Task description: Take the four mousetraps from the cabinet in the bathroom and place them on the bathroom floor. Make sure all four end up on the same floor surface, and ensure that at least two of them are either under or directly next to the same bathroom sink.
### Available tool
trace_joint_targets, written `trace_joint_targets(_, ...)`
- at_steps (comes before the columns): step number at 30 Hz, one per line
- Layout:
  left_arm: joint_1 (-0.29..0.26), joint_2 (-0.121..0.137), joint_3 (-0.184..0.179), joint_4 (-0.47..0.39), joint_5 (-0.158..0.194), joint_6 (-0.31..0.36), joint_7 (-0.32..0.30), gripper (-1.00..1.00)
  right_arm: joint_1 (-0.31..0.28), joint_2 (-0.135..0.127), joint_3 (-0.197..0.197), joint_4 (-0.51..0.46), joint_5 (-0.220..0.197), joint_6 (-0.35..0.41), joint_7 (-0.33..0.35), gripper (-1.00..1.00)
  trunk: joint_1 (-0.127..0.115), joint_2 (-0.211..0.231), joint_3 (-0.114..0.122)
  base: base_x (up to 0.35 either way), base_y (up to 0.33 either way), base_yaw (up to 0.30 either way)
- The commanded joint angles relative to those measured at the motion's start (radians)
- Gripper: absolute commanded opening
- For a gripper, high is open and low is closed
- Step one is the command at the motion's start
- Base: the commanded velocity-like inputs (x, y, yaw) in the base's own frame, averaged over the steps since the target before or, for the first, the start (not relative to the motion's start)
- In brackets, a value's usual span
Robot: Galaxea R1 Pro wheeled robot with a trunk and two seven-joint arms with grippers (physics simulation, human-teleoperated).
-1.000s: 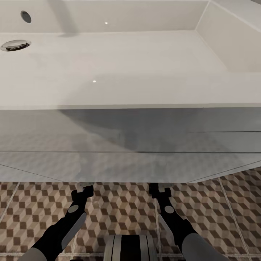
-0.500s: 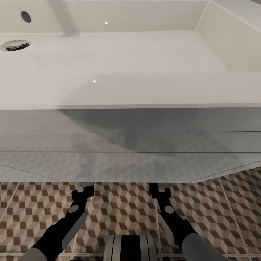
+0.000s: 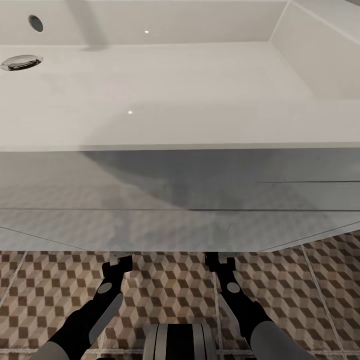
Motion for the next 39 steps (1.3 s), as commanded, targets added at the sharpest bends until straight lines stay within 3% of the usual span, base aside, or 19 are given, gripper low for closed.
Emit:
trace_joint_targets(1,-0.001,0.001,-0.005,-0.001,0.008,-0.002,0.008,-1.0,-0.001,-0.001,0.006,0.002,-0.002,-0.003,-0.007,-1.0,0.0,0.0,-0.001,0.0,0.0,0.0)
trace_joint_targets(13,-0.001,0.001,-0.005,-0.001,0.008,-0.002,0.008,-1.0,0.001,-0.002,0.007,0.017,-0.002,-0.081,-0.006,-1.0,0.0,0.0,-0.001,0.0,0.0,0.0)
trace_joint_targets(20,-0.001,0.001,-0.005,-0.001,0.008,-0.002,0.01,-1.0,0.004,-0.002,0.011,0.076,0.003,-0.16,-0.006,-1.0,0.0,0.0,-0.001,0.0,0.0,0.0)
trace_joint_targets(39,-0.001,0.003,0.0,-0.058,0.007,-0.002,0.024,-1.0,0.004,-0.002,0.013,0.095,0.005,-0.173,-0.006,-1.0,0.0,0.0,-0.001,0.0,0.0,0.0)
